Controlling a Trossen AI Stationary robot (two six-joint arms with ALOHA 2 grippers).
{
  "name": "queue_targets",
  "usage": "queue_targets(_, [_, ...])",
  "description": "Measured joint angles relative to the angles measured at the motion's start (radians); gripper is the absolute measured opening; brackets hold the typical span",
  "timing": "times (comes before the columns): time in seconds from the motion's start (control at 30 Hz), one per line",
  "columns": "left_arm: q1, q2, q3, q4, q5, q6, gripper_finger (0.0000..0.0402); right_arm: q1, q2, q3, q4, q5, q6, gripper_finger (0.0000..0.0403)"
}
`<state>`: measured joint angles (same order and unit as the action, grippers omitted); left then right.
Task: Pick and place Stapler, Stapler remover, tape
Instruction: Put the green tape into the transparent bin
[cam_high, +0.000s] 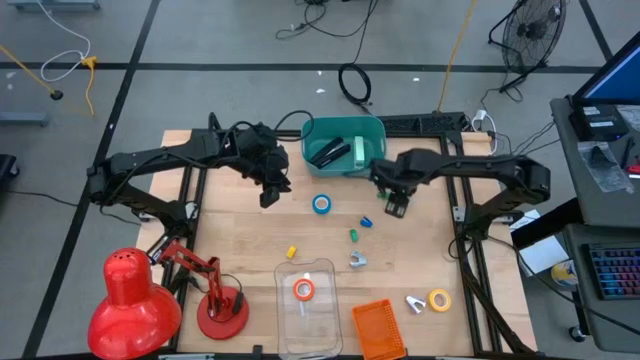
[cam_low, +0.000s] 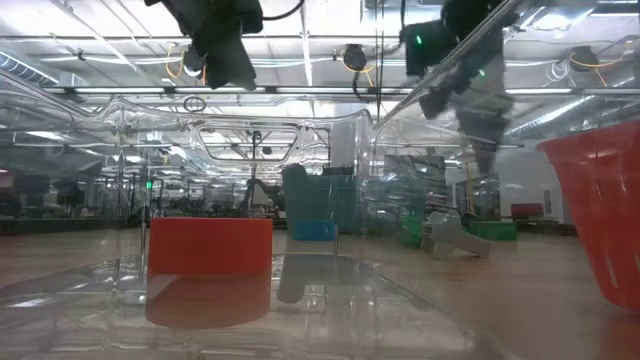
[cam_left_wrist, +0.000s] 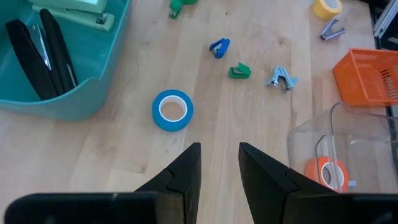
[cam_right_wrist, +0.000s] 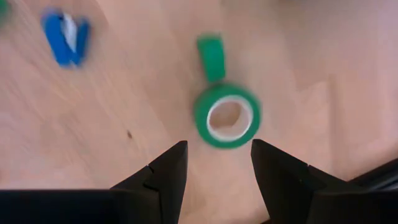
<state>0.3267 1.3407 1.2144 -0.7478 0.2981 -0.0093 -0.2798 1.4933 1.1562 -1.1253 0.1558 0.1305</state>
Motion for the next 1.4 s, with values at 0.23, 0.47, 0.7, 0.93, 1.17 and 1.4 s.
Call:
queue_targets(0.23, [0.0, 0.0, 0.0, -0.005, 0.0, 0.0, 0.0111, 0.0, 0.0, -0.173, 0.148, 0.009, -0.021, 0.0171])
queue_targets(0.47, [0.0, 0.0, 0.0, -0.005, 0.0, -0.013, 0.011, -0.002, 0.0, -0.247, 0.276, 0.031, -0.023, 0.0171])
queue_targets(0.7, [0.0, 0.0, 0.0, -0.005, 0.0, -0.026, 0.0111, -0.003, 0.0, -0.317, 0.362, 0.027, 0.005, 0.0171])
queue_targets(0.93, [0.0, 0.0, 0.0, 0.006, 0.0, -0.027, 0.0111, -0.003, -0.001, -0.383, 0.443, 0.028, 0.086, 0.017])
queue_targets(1.17, [-0.001, 0.0, 0.0, 0.029, 0.0, -0.047, 0.0111, -0.003, -0.004, -0.425, 0.474, 0.0, 0.176, 0.012])
queue_targets(1.4, [-0.002, 0.0, 0.0, 0.047, 0.019, -0.063, 0.011, -0.003, -0.003, -0.396, 0.464, -0.078, 0.25, 0.0035])
